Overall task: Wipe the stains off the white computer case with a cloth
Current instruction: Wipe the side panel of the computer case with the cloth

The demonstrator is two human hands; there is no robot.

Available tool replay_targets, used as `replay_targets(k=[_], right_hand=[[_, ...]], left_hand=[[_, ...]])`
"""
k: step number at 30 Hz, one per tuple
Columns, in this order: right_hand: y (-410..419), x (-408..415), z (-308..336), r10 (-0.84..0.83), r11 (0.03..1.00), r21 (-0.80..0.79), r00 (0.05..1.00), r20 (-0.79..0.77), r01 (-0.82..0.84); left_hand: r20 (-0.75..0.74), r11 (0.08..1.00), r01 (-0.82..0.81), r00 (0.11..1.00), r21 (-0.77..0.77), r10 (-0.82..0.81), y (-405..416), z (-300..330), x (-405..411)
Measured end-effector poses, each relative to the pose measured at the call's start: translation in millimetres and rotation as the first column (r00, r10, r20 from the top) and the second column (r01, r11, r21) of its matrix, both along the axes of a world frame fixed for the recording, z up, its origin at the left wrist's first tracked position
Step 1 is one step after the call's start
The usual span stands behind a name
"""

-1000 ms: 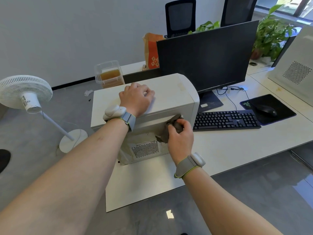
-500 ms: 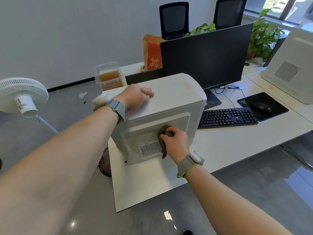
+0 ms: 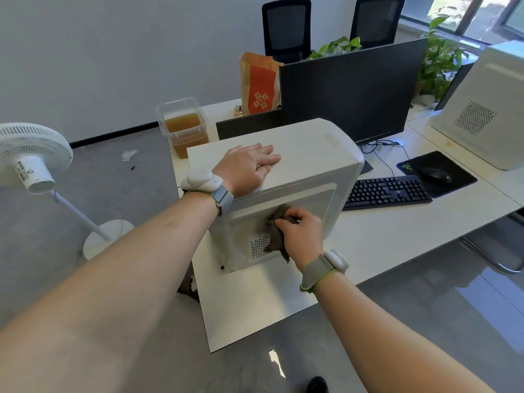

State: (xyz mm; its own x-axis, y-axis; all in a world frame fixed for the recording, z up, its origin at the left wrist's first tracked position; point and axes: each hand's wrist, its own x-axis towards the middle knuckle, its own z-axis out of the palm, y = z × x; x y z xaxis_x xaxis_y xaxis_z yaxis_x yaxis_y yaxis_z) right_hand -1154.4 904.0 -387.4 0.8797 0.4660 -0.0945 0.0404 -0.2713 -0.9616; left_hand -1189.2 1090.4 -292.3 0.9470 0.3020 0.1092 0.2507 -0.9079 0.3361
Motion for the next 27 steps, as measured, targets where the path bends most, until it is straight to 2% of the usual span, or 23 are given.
replay_targets(k=[2, 6, 9, 11, 14, 18, 22, 25, 27], right_hand=[[3.0, -1.6, -1.4, -0.04, 0.998, -0.049, 0.999, -0.033, 0.038], [6.8, -11.5, 3.6, -0.047, 0.998, 0.049, 0.998, -0.031, 0.049], [10.3, -15.7, 2.0, -0.096, 0.995, -0.036, 0.991, -0.096, 0.093], [11.4, -19.3, 2.5, -0.092, 0.995, -0.04, 0.991, -0.099, 0.088], [19.0, -33.4, 10.5, -0.048, 0.998, 0.04, 0.998, -0.03, 0.049], [23.7, -39.1, 11.6, -0.092, 0.995, -0.049, 0.993, -0.077, 0.088], [28.6, -49.2, 11.7, -0.009, 1.0, -0.025, 0.999, -0.046, 0.008], [30.2, -49.6, 5.4, -0.034, 0.997, -0.078, 0.994, -0.108, 0.026], [30.6, -51.6, 2.6, -0.025, 0.998, -0.057, 0.993, -0.111, 0.019]], left_hand=[[0.001, 1.0, -0.003, 1.0, 0.008, 0.003, -0.1, -0.6, 0.1], [0.01, 1.0, 0.01, 1.0, 0.019, -0.01, 1.6, -0.7, 2.6], [0.004, 1.0, 0.013, 1.0, 0.027, -0.013, 1.9, -2.4, 0.2], [-0.004, 0.999, 0.006, 1.0, 0.033, -0.006, 0.8, -4.4, 0.7], [0.013, 0.999, 0.016, 1.0, 0.052, -0.016, 5.3, -6.2, 0.3], [0.007, 0.998, 0.027, 1.0, 0.05, -0.027, 4.8, -6.7, 0.7], [0.016, 0.997, 0.033, 0.999, 0.063, -0.034, 5.0, -5.5, 2.4], [0.028, 0.999, 0.017, 0.999, 0.052, -0.018, 4.7, -5.0, 1.7], [0.026, 0.999, 0.015, 1.0, 0.043, -0.016, 3.9, -4.7, 0.3]])
